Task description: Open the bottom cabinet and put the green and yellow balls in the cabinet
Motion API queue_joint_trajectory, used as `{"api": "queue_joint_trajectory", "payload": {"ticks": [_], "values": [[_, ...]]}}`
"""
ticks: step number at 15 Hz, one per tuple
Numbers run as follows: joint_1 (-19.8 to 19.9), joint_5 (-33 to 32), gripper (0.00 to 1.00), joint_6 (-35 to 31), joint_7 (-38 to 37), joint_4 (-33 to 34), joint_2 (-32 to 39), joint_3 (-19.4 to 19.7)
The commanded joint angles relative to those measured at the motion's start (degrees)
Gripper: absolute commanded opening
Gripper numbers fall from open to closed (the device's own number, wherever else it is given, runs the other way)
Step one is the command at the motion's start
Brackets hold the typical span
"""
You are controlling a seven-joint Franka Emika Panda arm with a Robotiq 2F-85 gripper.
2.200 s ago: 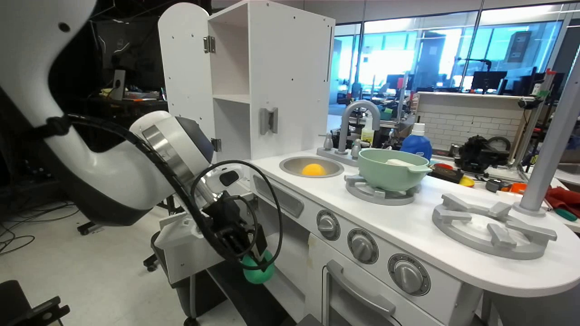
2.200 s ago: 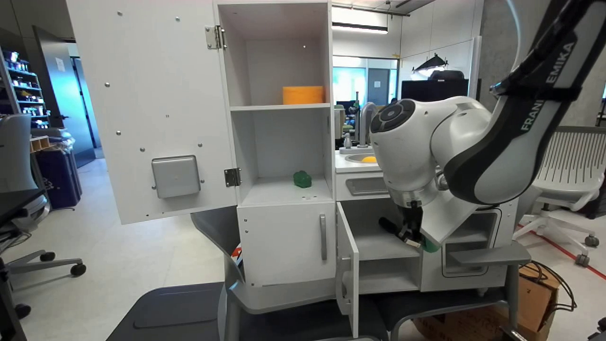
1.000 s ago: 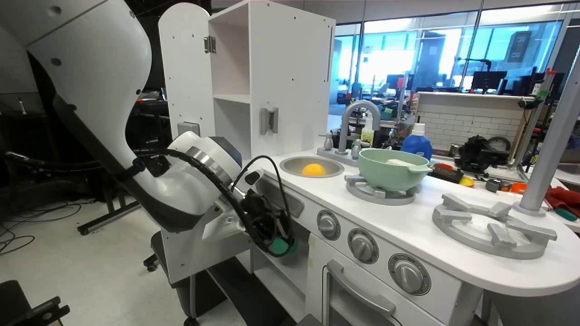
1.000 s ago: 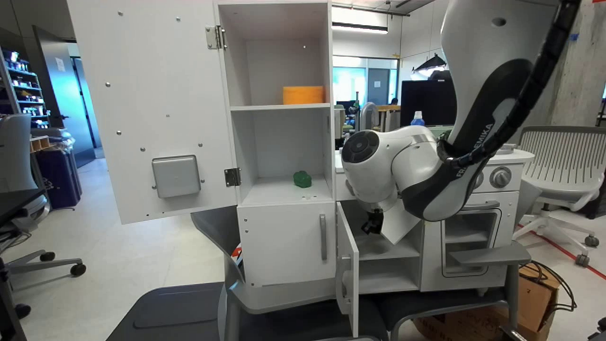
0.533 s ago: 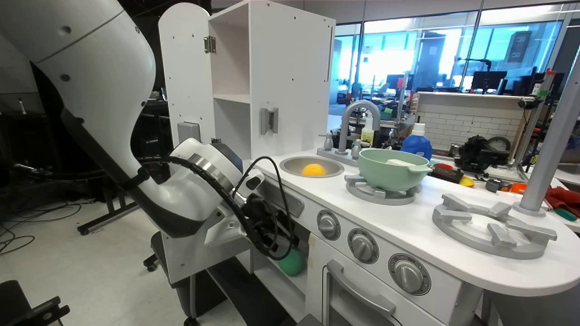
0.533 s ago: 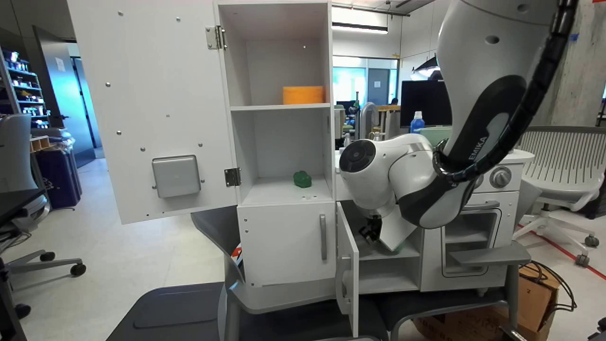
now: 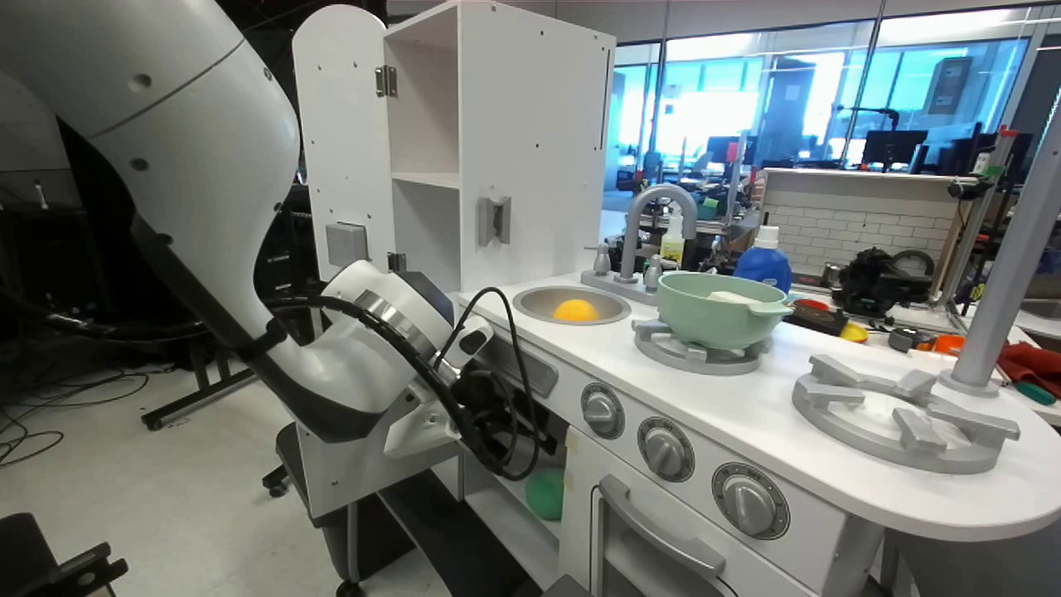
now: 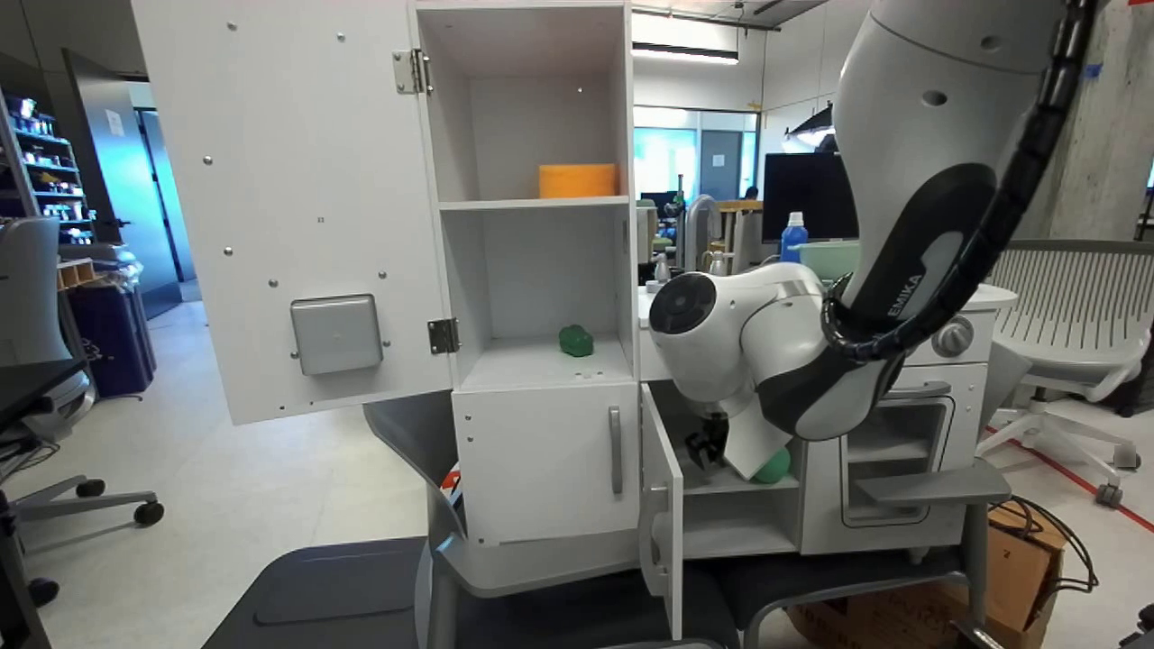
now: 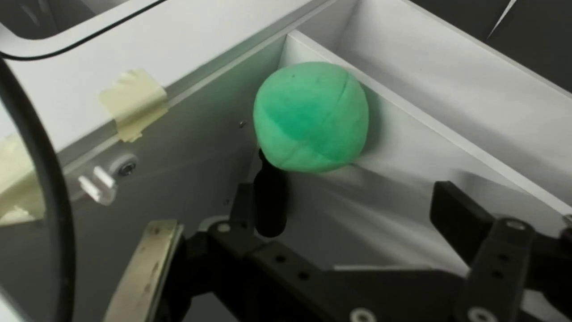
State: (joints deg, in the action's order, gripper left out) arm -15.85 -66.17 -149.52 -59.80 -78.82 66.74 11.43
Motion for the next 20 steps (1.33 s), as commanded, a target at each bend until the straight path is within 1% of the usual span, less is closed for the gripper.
{"api": "queue_joint_trajectory", "payload": {"ticks": [1,3,4,5,6,7,9,10,12,13,14,15,16,18,19,20], "values": [[1.0,0.4,1.00,0.7,3.4,2.3,-0.1,-1.5],[0.6,0.4,1.00,0.7,4.2,0.2,-1.8,-2.4],[0.9,1.2,1.00,0.9,6.6,-0.9,-2.6,-3.7],[1.4,2.6,1.00,1.7,10.1,-2.7,-3.8,-5.6],[2.3,4.3,1.00,1.8,15.0,-5.2,-6.1,-7.7],[3.7,5.1,1.00,2.6,18.3,-8.0,-8.7,-10.3],[5.4,8.9,1.00,5.6,25.7,-13.4,-14.3,-13.6],[7.0,10.5,1.00,8.3,29.5,-16.4,-17.6,-15.8],[8.9,15.8,1.00,14.7,37.6,-20.1,-23.0,-18.5],[8.2,19.9,1.00,17.6,41.7,-21.4,-25.7,-17.9],[8.7,22.6,1.00,20.7,45.8,-22.6,-28.4,-18.7],[10.6,24.2,1.00,24.8,50.0,-23.3,-31.2,-21.1],[11.6,26.5,1.00,27.9,54.7,-23.9,-33.7,-22.1],[13.6,30.9,1.00,37.2,63.4,-22.0,-37.5,-24.8],[10.9,34.7,1.00,39.5,67.1,-20.8,-39.7,-21.2],[11.0,36.2,1.00,42.3,69.1,-19.1,-41.3,-20.8]]}}
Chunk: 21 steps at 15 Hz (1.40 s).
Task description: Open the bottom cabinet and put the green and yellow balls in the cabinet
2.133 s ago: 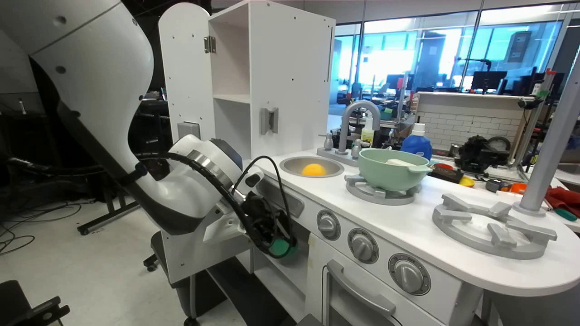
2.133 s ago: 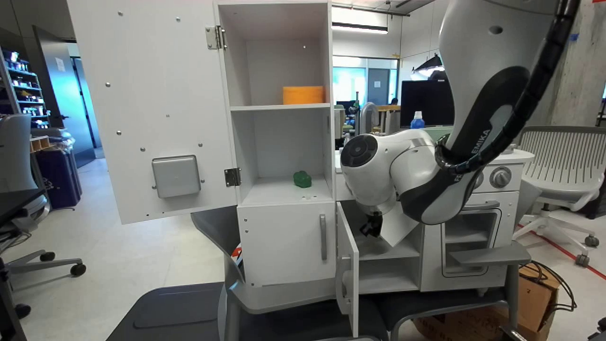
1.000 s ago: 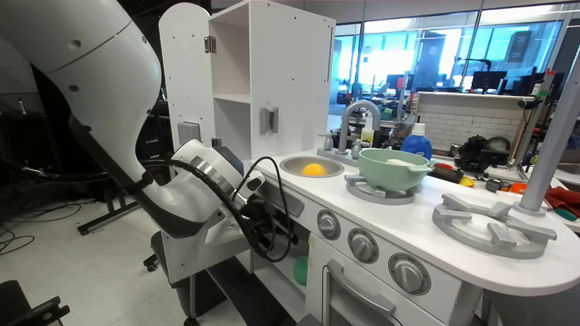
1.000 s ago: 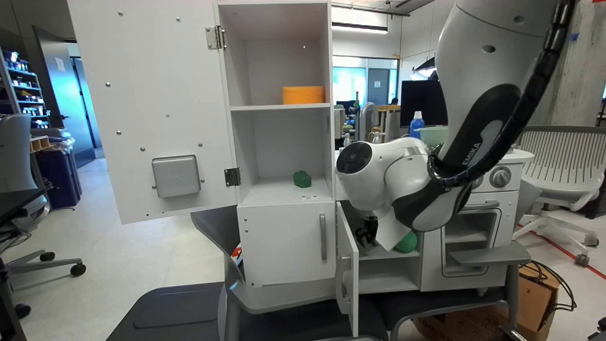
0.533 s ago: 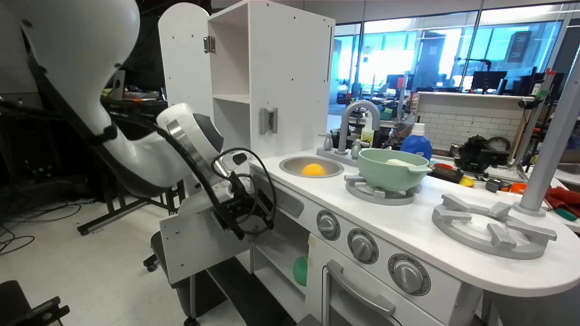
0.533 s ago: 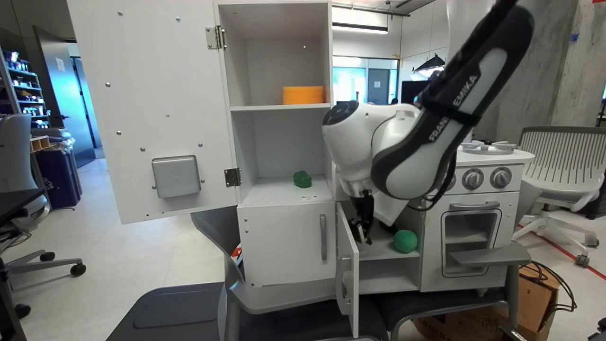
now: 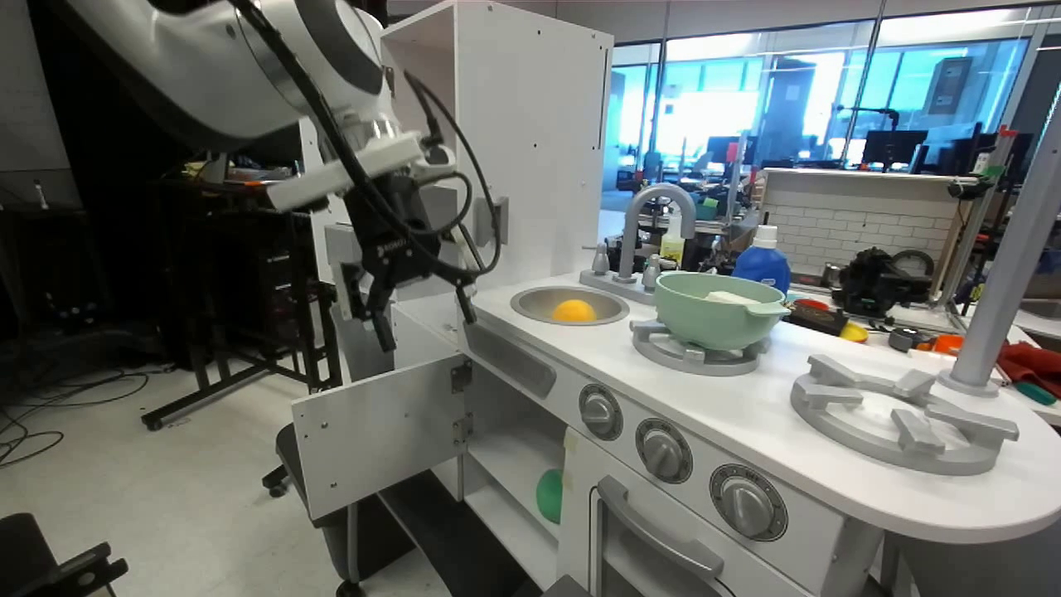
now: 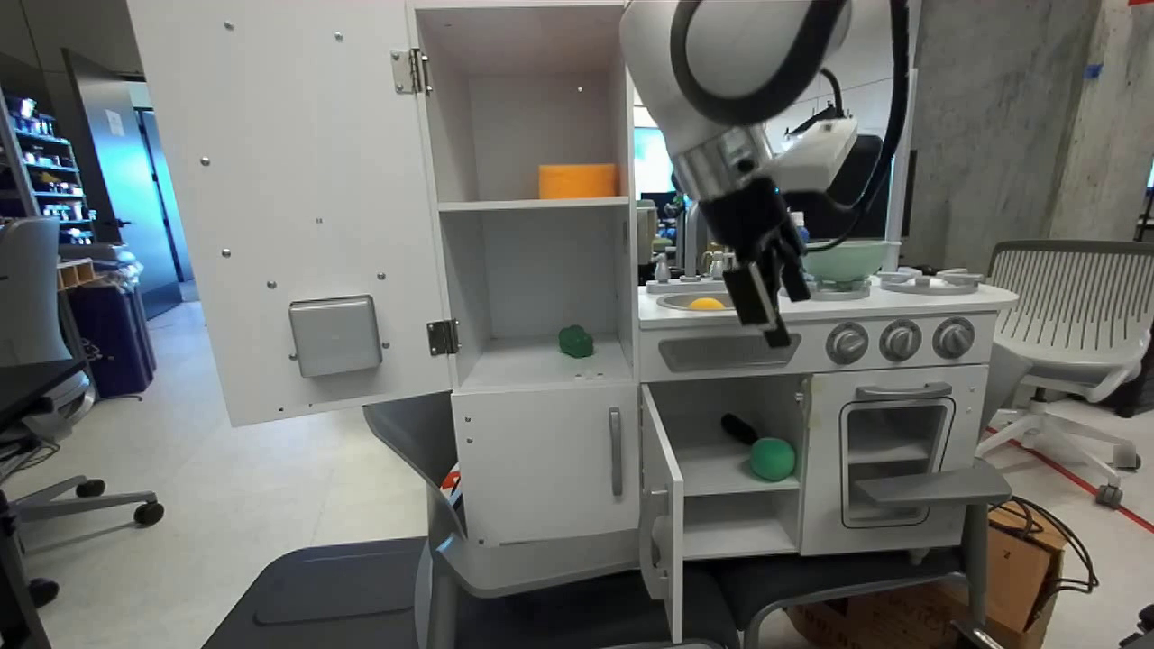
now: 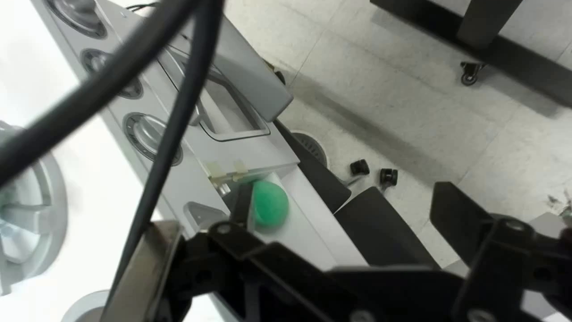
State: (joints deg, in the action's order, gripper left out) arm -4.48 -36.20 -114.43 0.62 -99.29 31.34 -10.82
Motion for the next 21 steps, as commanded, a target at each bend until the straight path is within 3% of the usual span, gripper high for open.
{"api": "queue_joint_trajectory", "payload": {"ticks": [1,4,9,21], "values": [[-0.3,7.6,1.00,8.8,10.1,4.4,-6.2,2.5],[-0.3,10.5,1.00,12.0,11.4,16.0,-2.1,5.2],[-0.2,14.7,1.00,10.1,9.7,31.6,9.8,8.7],[0.4,24.5,1.00,6.0,5.1,64.8,37.6,11.0]]}}
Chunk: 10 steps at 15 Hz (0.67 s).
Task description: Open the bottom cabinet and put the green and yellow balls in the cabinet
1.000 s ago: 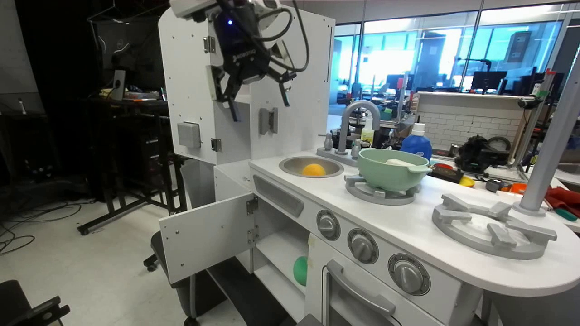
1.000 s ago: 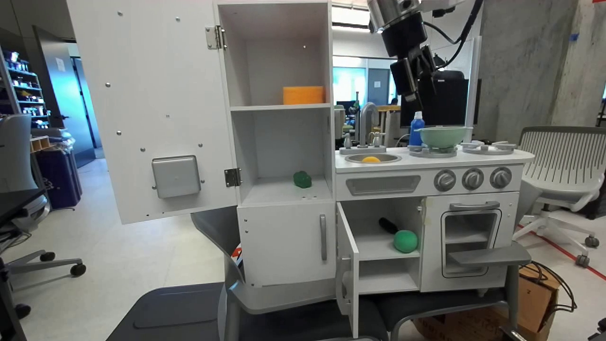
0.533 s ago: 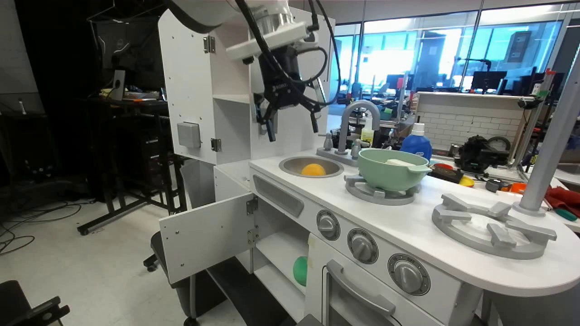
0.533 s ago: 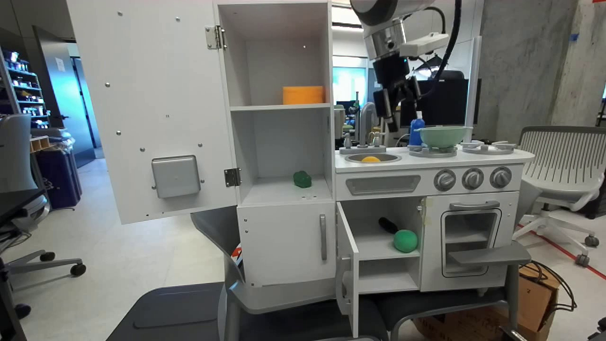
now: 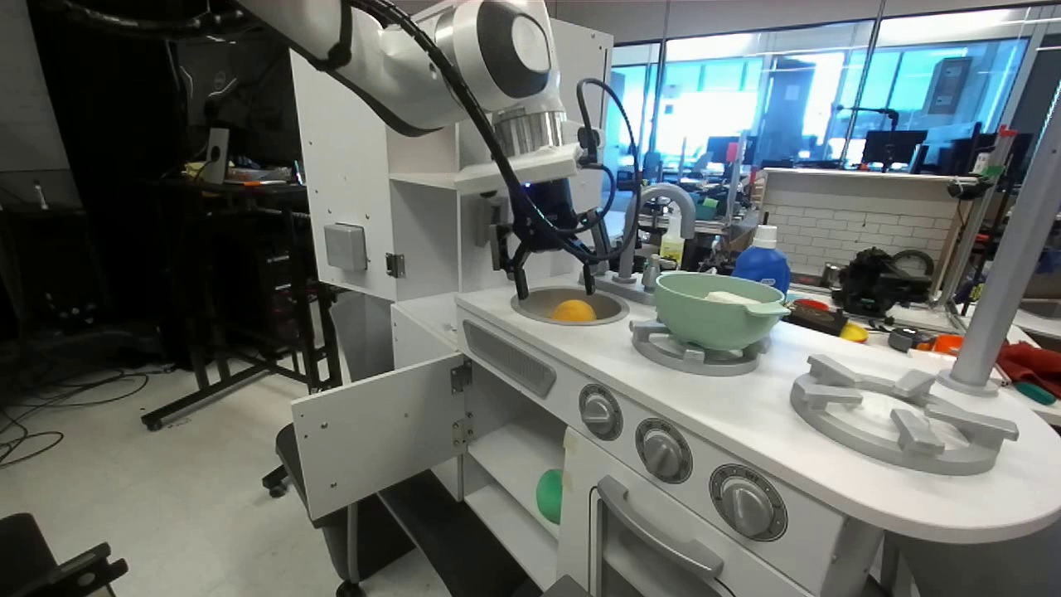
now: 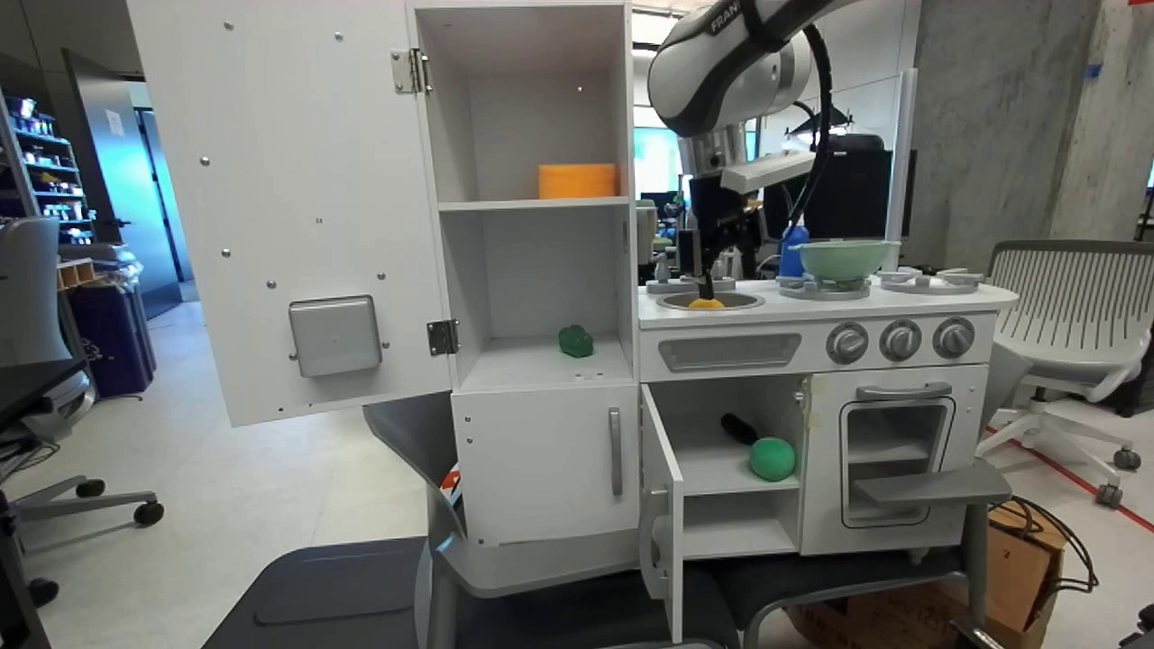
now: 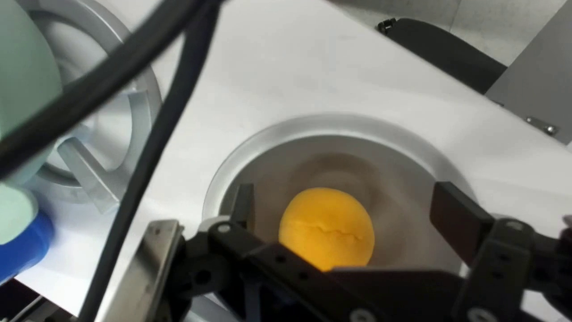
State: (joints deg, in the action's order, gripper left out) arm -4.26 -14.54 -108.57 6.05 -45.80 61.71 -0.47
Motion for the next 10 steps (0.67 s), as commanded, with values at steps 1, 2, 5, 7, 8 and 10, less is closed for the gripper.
{"api": "queue_joint_trajectory", "payload": {"ticks": [1,2,5,7,8,10], "values": [[0.3,3.2,1.00,-0.4,-0.5,13.8,9.1,0.9],[0.3,3.5,1.00,-0.5,-0.6,15.6,10.3,1.1],[0.9,2.7,1.00,-2.1,-1.3,18.1,13.0,0.2],[1.2,2.8,1.00,-3.5,-1.4,18.7,14.1,0.1],[1.4,2.8,1.00,-4.2,-1.5,18.9,14.4,0.0],[1.7,2.9,1.00,-5.5,-1.3,19.1,15.0,-0.2]]}}
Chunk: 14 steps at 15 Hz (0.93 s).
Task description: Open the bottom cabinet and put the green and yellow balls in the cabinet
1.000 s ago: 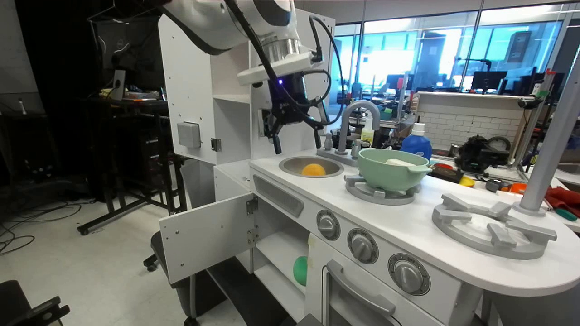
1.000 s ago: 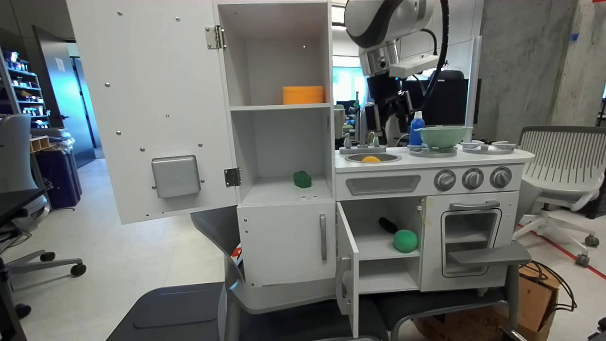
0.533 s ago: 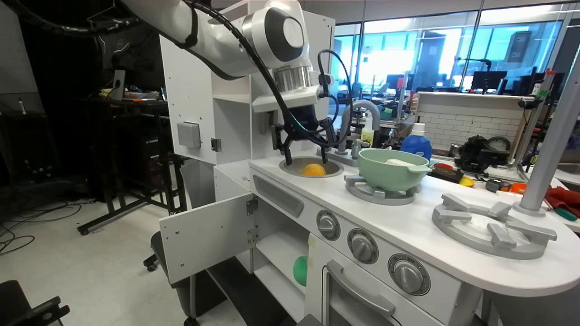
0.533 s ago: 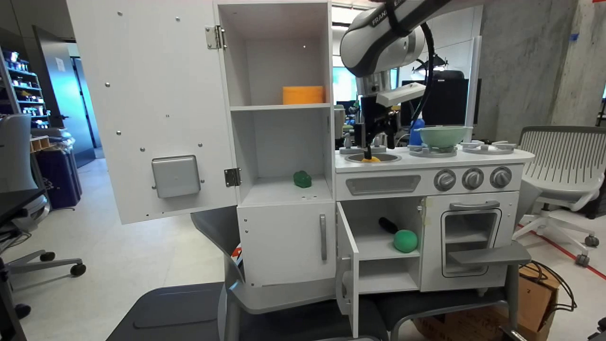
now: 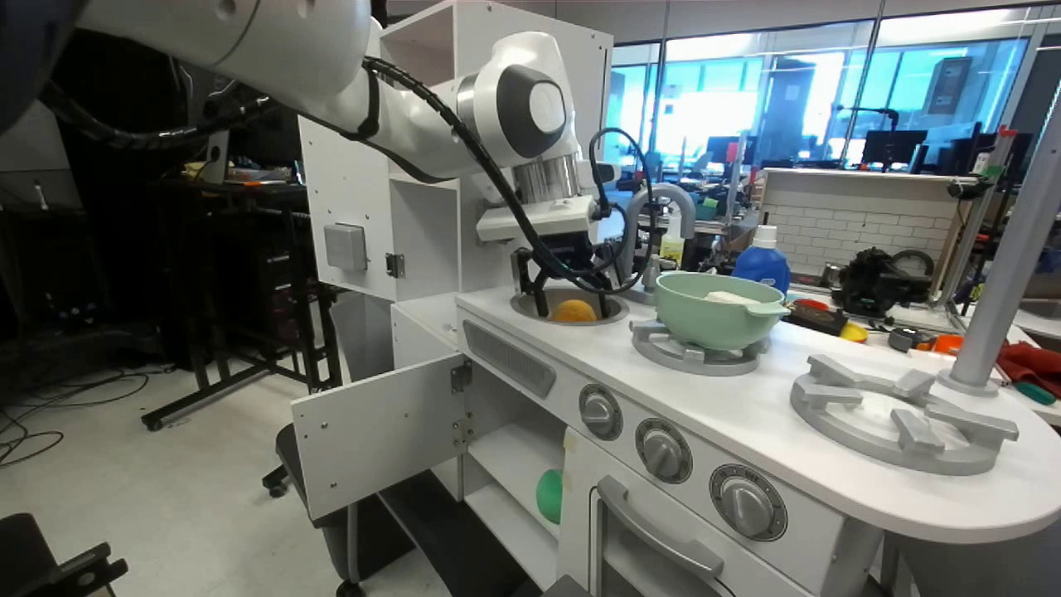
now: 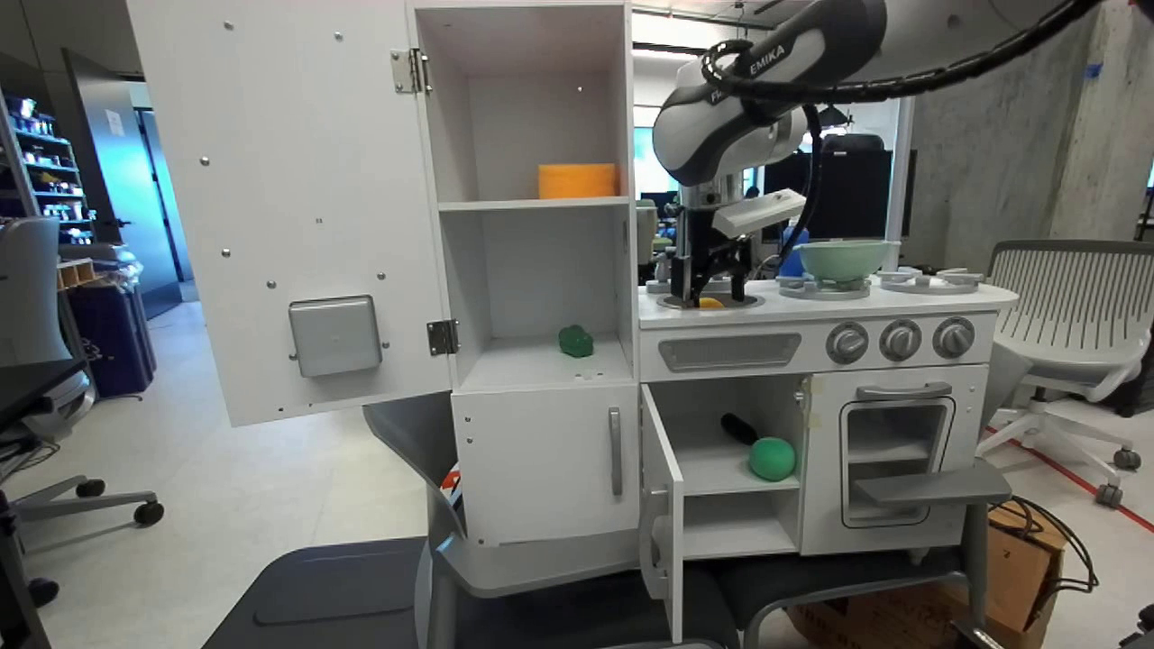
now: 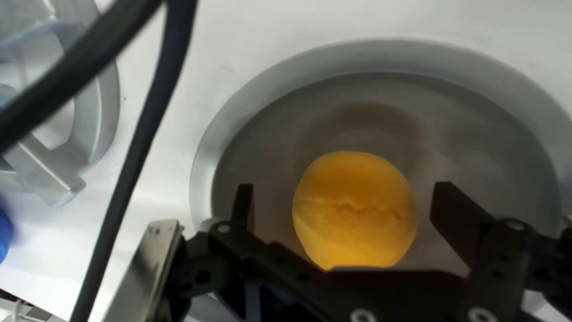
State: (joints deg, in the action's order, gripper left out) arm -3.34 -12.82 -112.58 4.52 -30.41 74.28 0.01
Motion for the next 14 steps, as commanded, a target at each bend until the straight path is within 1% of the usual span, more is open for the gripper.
{"api": "queue_joint_trajectory", "payload": {"ticks": [1,2,3,4,5,6,10,11,14], "values": [[0.9,1.1,1.00,-1.7,0.3,3.8,2.6,-0.7],[1.0,1.1,1.00,-2.4,0.4,3.8,2.9,-0.8],[1.1,1.2,0.75,-2.7,0.7,3.8,3.0,-0.9],[1.0,1.2,0.74,-2.9,0.5,3.7,3.1,-0.9],[1.0,1.2,0.68,-3.2,0.6,3.7,3.3,-1.0],[1.0,1.1,0.58,-3.2,0.6,3.7,3.3,-1.1],[0.9,1.1,0.28,-3.2,0.7,3.6,3.4,-1.3],[0.8,1.1,0.22,-3.0,0.8,3.6,3.2,-1.4],[0.3,1.1,0.04,0.8,2.5,2.5,0.5,-2.2]]}}
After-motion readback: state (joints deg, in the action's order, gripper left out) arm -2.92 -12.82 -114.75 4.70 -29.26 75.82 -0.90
